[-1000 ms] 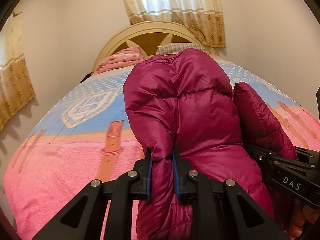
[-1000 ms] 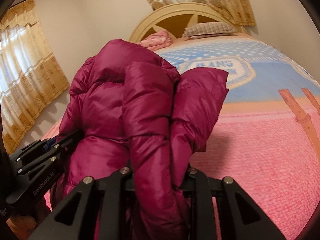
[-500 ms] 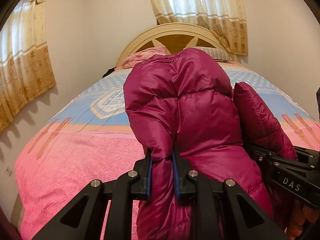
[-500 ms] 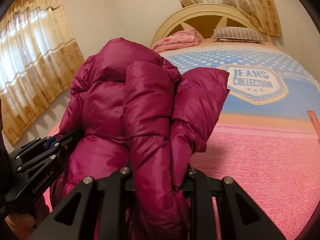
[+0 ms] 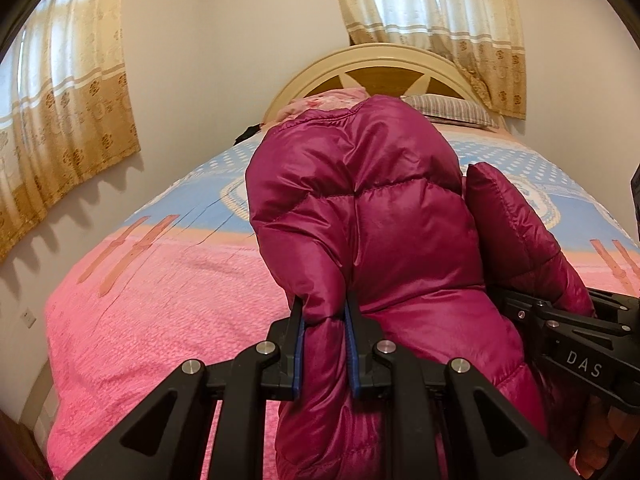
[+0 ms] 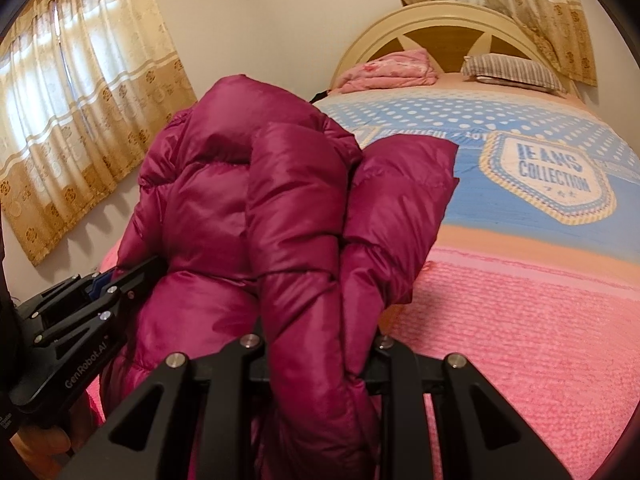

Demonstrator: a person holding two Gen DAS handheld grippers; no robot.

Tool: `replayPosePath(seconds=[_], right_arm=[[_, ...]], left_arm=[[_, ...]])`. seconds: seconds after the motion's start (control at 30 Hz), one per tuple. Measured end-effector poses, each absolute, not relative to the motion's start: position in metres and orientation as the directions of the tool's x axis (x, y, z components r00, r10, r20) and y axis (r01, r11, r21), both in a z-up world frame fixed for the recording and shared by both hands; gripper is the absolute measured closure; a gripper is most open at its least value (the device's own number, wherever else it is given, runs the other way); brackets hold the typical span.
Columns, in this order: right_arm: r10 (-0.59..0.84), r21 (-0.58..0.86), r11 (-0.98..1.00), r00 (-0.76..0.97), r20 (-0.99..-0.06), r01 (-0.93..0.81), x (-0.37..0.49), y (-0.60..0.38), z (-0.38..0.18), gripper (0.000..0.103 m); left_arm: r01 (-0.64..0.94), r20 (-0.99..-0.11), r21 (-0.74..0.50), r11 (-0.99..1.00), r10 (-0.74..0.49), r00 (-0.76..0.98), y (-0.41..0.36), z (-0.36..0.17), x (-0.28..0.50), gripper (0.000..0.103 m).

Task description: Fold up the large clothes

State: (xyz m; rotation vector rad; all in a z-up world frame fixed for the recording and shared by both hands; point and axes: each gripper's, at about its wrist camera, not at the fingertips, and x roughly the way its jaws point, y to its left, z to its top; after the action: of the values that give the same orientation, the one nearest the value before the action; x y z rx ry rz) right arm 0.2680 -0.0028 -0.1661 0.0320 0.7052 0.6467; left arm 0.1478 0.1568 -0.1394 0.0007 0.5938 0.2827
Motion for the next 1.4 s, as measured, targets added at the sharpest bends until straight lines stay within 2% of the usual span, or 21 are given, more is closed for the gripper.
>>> replayPosePath(seconds=[1.07, 1.4], right_arm=[[0.543, 0.235, 0.794, 0.481, -0.689, -0.56, 0.289, 0.045, -0.202, 0.078], [0.534, 0.247, 0.803, 0.469, -0.704, -0.543, 0.295, 0.044, -0.215, 0.078]], left_arm=[[-0.341, -0.646, 0.044, 0.939, 0.287, 0.707, 0.202, -0.193, 0.159, 0.086], [-0.36, -0.66, 0.059, 0.931, 0.307, 0.685, 0.207, -0.212, 0.168, 0.081]])
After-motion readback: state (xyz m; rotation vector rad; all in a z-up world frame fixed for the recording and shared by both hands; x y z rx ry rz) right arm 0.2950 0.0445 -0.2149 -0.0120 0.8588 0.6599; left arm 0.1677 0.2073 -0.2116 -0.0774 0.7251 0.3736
